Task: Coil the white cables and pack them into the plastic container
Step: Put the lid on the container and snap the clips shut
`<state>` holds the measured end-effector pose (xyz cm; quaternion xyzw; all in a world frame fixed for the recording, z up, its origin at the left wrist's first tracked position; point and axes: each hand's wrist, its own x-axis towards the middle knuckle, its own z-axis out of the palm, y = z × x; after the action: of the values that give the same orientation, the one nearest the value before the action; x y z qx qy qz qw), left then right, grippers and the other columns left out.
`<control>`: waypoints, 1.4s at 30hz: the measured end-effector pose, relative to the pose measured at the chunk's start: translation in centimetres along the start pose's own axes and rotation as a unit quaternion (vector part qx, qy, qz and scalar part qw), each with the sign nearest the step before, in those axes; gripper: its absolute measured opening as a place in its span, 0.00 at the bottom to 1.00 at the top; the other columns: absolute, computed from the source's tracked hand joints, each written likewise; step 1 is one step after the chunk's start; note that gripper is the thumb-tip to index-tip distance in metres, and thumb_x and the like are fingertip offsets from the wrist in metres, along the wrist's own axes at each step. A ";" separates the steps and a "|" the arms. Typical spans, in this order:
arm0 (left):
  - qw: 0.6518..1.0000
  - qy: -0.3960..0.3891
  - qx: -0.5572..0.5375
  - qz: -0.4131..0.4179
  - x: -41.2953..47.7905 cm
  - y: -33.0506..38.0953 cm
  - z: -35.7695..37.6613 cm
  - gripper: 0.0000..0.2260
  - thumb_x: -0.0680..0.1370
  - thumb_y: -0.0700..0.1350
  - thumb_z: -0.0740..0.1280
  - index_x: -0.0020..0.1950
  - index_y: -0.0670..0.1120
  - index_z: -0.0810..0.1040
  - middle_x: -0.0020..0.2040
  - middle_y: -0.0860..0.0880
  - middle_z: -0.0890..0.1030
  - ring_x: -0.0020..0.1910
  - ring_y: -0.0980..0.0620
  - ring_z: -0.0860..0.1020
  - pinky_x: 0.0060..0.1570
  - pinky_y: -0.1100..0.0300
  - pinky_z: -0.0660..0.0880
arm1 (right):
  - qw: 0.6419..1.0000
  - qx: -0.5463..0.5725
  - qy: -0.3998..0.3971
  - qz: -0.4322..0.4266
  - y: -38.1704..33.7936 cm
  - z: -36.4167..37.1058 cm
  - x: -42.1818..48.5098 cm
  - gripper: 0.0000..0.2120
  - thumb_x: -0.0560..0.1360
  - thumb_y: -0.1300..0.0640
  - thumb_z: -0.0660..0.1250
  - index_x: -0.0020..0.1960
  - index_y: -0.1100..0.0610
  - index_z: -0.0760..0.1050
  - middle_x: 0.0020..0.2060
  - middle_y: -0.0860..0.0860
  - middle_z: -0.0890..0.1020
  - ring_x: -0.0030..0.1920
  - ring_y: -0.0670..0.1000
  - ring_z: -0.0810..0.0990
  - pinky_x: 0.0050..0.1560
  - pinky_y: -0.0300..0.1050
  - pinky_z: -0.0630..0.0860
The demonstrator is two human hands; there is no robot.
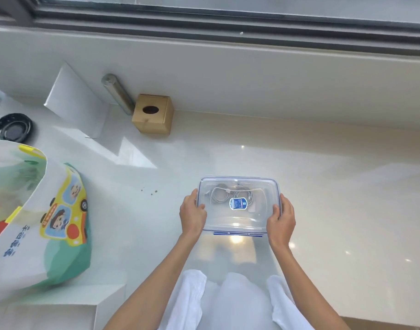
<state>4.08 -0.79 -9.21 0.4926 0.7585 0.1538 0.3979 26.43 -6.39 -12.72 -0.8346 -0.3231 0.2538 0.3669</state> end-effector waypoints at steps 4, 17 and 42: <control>1.000 -0.007 0.000 0.015 -0.3 1.2 1.7 0.20 0.73 0.32 0.65 0.63 0.44 0.77 0.54 0.43 0.81 0.54 0.43 0.79 0.53 0.52 0.74 | 1.000 -0.022 0.007 0.014 0.7 -1.5 1.6 0.18 0.80 0.70 0.60 0.69 0.64 0.72 0.66 0.59 0.77 0.67 0.59 0.75 0.68 0.49 0.69; 0.998 -0.044 0.007 -0.053 -0.4 4.9 6.2 0.23 0.72 0.34 0.65 0.67 0.42 0.70 0.56 0.44 0.80 0.55 0.43 0.78 0.58 0.49 0.73 | 0.997 -0.070 -0.030 0.006 3.1 -6.6 6.0 0.19 0.80 0.70 0.59 0.71 0.64 0.70 0.66 0.59 0.78 0.67 0.61 0.75 0.68 0.54 0.71; 0.996 0.007 0.076 -0.050 -0.9 8.8 11.5 0.14 0.75 0.36 0.65 0.60 0.44 0.71 0.58 0.44 0.75 0.50 0.40 0.78 0.47 0.56 0.66 | 0.994 -0.111 -0.010 -0.006 5.9 -8.6 8.6 0.18 0.82 0.65 0.56 0.72 0.60 0.65 0.69 0.57 0.72 0.65 0.62 0.75 0.60 0.57 0.75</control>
<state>18.41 0.74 -10.65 0.4819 0.7941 0.0792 0.3618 39.92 -7.14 -13.72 -0.8656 -0.3580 0.2229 0.2700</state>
